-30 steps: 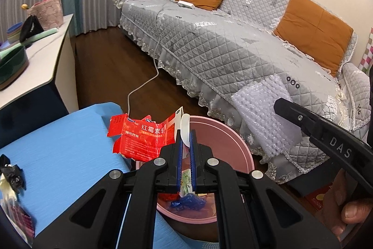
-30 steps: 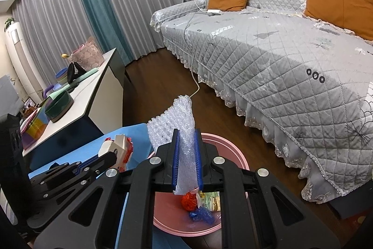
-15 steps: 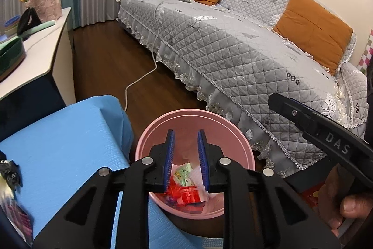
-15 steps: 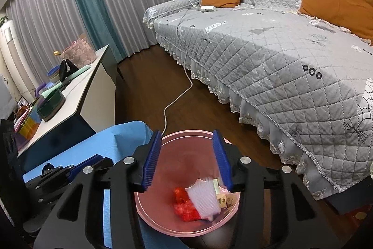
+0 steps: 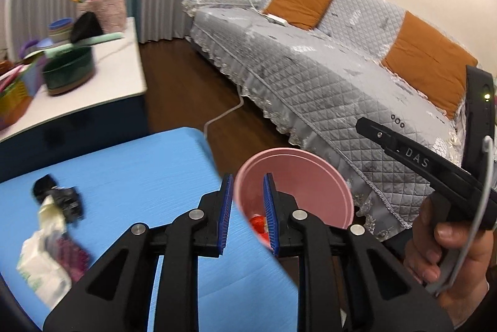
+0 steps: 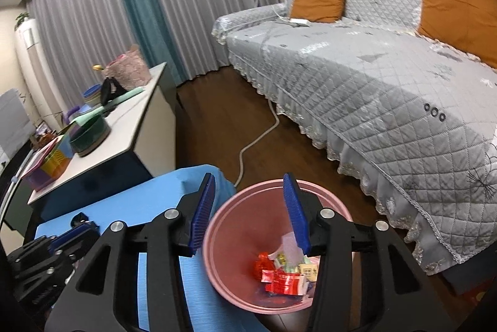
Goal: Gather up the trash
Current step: 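Move both open tools back over the trash on the table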
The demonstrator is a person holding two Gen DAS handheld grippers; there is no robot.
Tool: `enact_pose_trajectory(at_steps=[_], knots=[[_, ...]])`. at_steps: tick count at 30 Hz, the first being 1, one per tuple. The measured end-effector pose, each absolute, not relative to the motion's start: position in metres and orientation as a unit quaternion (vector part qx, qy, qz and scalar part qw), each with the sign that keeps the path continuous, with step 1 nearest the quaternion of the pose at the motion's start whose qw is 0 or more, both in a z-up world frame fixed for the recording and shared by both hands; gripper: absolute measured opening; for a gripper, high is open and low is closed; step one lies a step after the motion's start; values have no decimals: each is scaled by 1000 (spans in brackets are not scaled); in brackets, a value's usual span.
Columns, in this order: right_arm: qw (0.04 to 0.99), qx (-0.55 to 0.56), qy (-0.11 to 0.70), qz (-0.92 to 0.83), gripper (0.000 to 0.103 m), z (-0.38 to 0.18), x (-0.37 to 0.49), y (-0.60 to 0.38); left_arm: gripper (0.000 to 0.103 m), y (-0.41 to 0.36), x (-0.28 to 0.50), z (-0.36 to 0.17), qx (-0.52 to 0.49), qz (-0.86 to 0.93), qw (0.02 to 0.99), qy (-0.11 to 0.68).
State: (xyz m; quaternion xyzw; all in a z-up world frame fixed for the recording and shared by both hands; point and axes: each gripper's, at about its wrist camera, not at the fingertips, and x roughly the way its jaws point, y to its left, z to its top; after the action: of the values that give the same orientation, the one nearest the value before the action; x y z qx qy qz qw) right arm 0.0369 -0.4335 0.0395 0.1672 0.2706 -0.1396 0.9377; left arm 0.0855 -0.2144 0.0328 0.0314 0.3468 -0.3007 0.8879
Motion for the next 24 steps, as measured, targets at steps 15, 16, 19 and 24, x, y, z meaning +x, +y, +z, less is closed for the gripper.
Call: enact_pose_trajectory(at_steps=[15, 16, 19, 24], knots=[[960, 112, 257, -30, 34, 50, 38, -326, 22, -61, 63, 46, -10, -191, 925, 327], [960, 109, 257, -21, 33, 50, 38, -318, 24, -47, 63, 43, -16, -179, 928, 327], [963, 92, 253, 8, 32, 48, 39, -293, 34, -18, 65, 29, -38, -145, 931, 332], [961, 66, 265, 49, 31, 35, 46, -256, 54, 7, 69, 12, -45, -102, 936, 333]])
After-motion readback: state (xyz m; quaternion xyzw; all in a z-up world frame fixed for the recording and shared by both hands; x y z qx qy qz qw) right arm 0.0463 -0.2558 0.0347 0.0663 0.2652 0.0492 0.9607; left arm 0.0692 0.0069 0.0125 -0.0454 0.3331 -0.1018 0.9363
